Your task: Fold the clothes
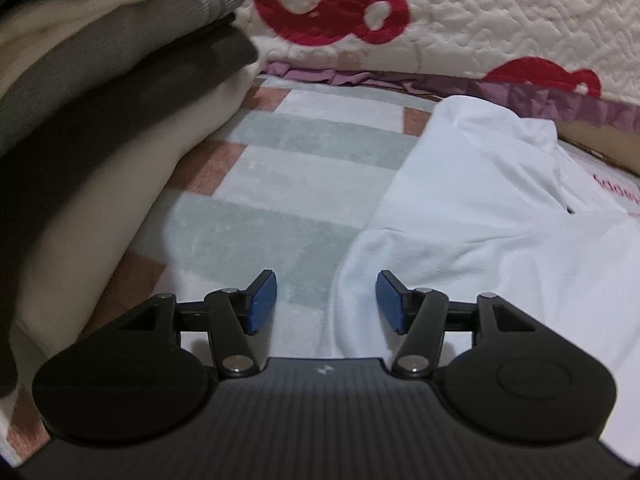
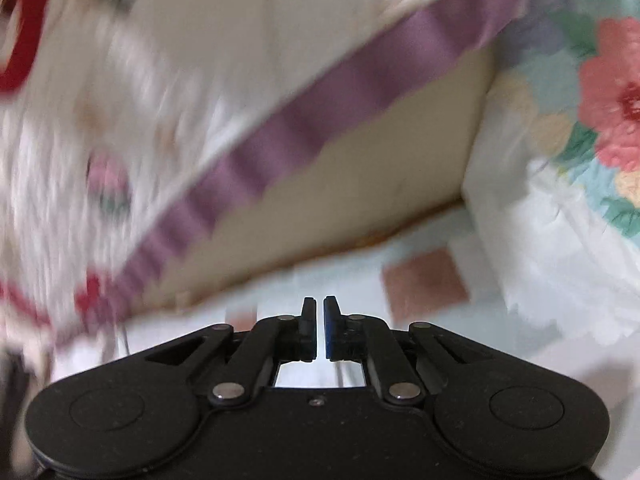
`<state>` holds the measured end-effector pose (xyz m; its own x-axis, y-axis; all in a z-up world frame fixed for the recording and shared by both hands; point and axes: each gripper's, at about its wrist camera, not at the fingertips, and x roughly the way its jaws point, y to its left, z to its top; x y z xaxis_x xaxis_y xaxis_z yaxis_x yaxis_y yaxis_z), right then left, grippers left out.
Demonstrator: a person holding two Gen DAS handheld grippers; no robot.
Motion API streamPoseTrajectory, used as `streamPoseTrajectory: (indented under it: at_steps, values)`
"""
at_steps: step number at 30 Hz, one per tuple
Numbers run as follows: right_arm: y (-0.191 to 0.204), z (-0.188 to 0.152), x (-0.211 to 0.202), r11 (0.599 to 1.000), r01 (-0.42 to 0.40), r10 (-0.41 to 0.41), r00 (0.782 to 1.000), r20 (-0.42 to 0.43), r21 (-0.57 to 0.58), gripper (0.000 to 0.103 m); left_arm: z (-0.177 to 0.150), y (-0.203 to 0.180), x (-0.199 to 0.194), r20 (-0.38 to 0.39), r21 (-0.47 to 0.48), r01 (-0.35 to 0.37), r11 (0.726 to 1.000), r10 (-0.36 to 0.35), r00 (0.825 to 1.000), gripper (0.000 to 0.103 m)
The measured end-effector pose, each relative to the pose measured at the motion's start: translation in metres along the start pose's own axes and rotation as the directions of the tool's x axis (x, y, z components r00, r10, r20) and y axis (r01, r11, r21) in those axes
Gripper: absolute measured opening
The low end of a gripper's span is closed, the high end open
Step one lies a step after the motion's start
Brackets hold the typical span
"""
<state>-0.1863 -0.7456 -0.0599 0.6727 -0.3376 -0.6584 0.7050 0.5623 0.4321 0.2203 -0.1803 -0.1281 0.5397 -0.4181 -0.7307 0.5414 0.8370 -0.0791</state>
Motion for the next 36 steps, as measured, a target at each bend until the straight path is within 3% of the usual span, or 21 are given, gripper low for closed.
streamPoseTrajectory:
  at_steps: [3, 6, 9, 11, 14, 16, 19, 20, 21, 22, 23, 26, 29, 30, 32, 33, 34, 36]
  values:
    - [0.001, -0.022, 0.009, 0.999, -0.018, 0.015, 0.996, -0.086, -0.028, 0.018, 0.003, 0.009, 0.0, -0.014, -0.061, 0.036, 0.997, -0.036, 0.999, 0.058]
    - [-0.005, -0.038, 0.021, 1.0, -0.017, 0.017, 0.99, -0.141, 0.0, 0.02, 0.005, 0.01, 0.002, -0.025, -0.085, 0.078, 0.993, -0.08, 0.996, 0.056]
    - [-0.012, -0.046, 0.031, 0.999, -0.024, 0.031, 0.988, -0.152, 0.048, 0.022, 0.004, 0.002, 0.002, -0.037, -0.057, 0.102, 0.993, -0.104, 0.994, 0.054]
    - [-0.01, -0.051, 0.036, 0.998, -0.038, 0.046, 0.986, -0.16, 0.05, 0.023, 0.002, -0.006, 0.001, -0.039, 0.002, 0.078, 0.997, -0.077, 0.996, 0.054]
    - [-0.005, -0.055, 0.037, 0.998, -0.041, 0.047, 0.991, -0.128, 0.047, 0.035, 0.0, -0.017, 0.002, -0.037, 0.059, 0.037, 0.998, -0.035, 0.999, 0.054]
    - [0.008, -0.059, 0.035, 1.0, -0.028, 0.026, 0.993, -0.114, -0.014, 0.048, 0.0, -0.021, 0.002, -0.031, 0.075, 0.018, 0.997, -0.016, 0.999, 0.055]
    - [0.032, -0.07, 0.038, 0.981, 0.04, -0.057, 0.995, -0.087, -0.187, 0.052, 0.0, -0.023, 0.002, -0.026, 0.084, 0.005, 0.996, -0.003, 1.0, 0.055]
    - [0.039, -0.073, 0.039, 0.969, 0.066, -0.085, 0.994, -0.073, -0.236, 0.051, 0.0, -0.022, 0.002, -0.026, 0.084, 0.005, 0.996, -0.003, 1.0, 0.055]
    - [0.043, -0.075, 0.038, 0.962, 0.09, -0.106, 0.993, -0.051, -0.257, 0.032, 0.0, -0.022, 0.001, -0.026, 0.083, 0.005, 0.997, -0.003, 1.0, 0.055]
    - [0.049, -0.076, 0.037, 0.952, 0.119, -0.133, 0.991, -0.033, -0.281, 0.006, -0.001, -0.021, 0.001, -0.027, 0.08, 0.006, 0.997, -0.004, 1.0, 0.055]
    - [0.056, -0.077, 0.035, 0.938, 0.147, -0.159, 0.987, -0.013, -0.313, 0.004, -0.001, -0.02, 0.0, -0.028, 0.077, 0.006, 0.997, -0.004, 1.0, 0.055]
    - [0.105, -0.091, 0.027, 0.809, 0.203, -0.202, 0.977, 0.063, -0.552, 0.004, -0.001, -0.02, 0.0, -0.03, 0.075, 0.006, 0.997, -0.004, 1.0, 0.055]
    - [0.142, -0.116, 0.02, 0.737, 0.108, -0.153, 0.988, -0.01, -0.667, 0.004, -0.001, -0.021, 0.0, -0.032, 0.076, 0.005, 0.997, -0.003, 0.999, 0.055]
    - [0.142, -0.12, 0.015, 0.761, 0.025, -0.091, 0.994, -0.068, -0.648, 0.005, -0.001, -0.021, 0.0, -0.032, 0.076, 0.005, 0.997, -0.002, 0.999, 0.055]
    - [0.142, -0.128, 0.004, 0.792, -0.136, 0.038, 0.984, -0.175, -0.595, 0.01, -0.001, -0.02, 0.0, -0.034, 0.074, 0.005, 0.997, -0.003, 0.999, 0.055]
    - [0.136, -0.128, -0.002, 0.807, -0.182, 0.083, 0.977, -0.197, -0.561, 0.026, -0.001, -0.02, 0.0, -0.035, 0.071, 0.006, 0.997, -0.004, 0.999, 0.055]
    - [0.127, -0.126, -0.009, 0.825, -0.179, 0.088, 0.978, -0.19, -0.537, 0.042, -0.001, -0.019, 0.0, -0.038, 0.067, 0.008, 0.998, -0.005, 0.999, 0.056]
    - [0.108, -0.123, -0.02, 0.851, -0.149, 0.064, 0.981, -0.183, -0.504, 0.042, -0.001, -0.018, 0.0, -0.041, 0.06, 0.01, 0.998, -0.007, 0.999, 0.056]
